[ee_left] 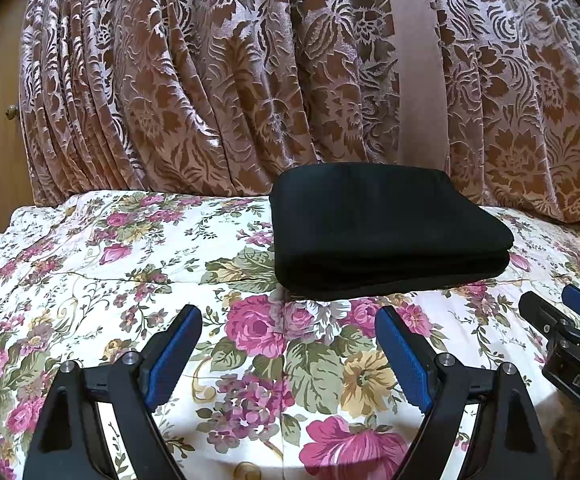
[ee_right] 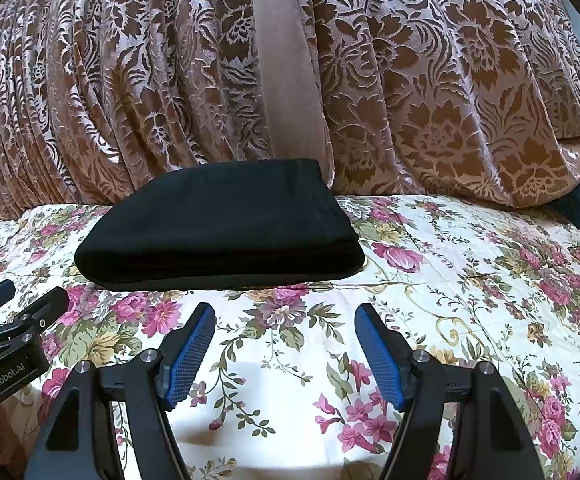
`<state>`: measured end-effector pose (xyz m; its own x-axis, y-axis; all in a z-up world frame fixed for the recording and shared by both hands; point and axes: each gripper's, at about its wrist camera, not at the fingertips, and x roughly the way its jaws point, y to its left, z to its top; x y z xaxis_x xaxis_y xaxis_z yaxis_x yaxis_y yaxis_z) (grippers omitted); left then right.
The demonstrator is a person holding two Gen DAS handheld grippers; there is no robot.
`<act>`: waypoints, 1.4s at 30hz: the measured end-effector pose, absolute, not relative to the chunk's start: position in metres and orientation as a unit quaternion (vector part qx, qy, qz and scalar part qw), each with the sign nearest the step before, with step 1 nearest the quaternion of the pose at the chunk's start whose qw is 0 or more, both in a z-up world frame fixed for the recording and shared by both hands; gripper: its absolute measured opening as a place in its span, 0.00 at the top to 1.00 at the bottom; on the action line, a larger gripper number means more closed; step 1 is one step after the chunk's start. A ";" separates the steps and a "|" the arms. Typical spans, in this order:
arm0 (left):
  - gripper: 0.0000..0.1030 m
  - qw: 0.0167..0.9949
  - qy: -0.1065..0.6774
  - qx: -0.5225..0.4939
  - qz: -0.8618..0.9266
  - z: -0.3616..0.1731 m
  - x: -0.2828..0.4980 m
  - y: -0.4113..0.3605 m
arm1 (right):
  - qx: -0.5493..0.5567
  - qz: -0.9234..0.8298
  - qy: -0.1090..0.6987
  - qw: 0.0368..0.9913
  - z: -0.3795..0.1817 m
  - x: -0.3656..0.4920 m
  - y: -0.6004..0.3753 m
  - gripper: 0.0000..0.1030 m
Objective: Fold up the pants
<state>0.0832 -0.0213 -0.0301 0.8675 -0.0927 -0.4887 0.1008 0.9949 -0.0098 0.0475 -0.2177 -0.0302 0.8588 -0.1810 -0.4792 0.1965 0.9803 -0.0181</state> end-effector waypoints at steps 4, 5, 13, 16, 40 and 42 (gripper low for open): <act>0.14 0.966 0.255 0.006 -0.051 -0.030 0.084 -0.021 | 0.016 -0.097 0.247 0.964 -0.031 0.048 -0.218 0.29; 0.14 0.965 0.256 0.006 -0.050 -0.030 0.084 -0.021 | 0.016 -0.097 0.248 0.964 -0.031 0.048 -0.218 0.29; 0.14 0.965 0.257 0.007 -0.051 -0.030 0.084 -0.021 | 0.019 -0.096 0.250 0.963 -0.032 0.049 -0.220 0.29; 0.14 0.965 0.257 0.007 -0.051 -0.031 0.084 -0.021 | 0.021 -0.095 0.251 0.963 -0.032 0.049 -0.221 0.29; 0.14 0.964 0.260 0.009 -0.052 -0.033 0.085 -0.021 | 0.024 -0.094 0.250 0.963 -0.032 0.049 -0.222 0.29; 0.14 0.964 0.261 0.009 -0.052 -0.033 0.085 -0.021 | 0.024 -0.094 0.251 0.963 -0.032 0.049 -0.222 0.29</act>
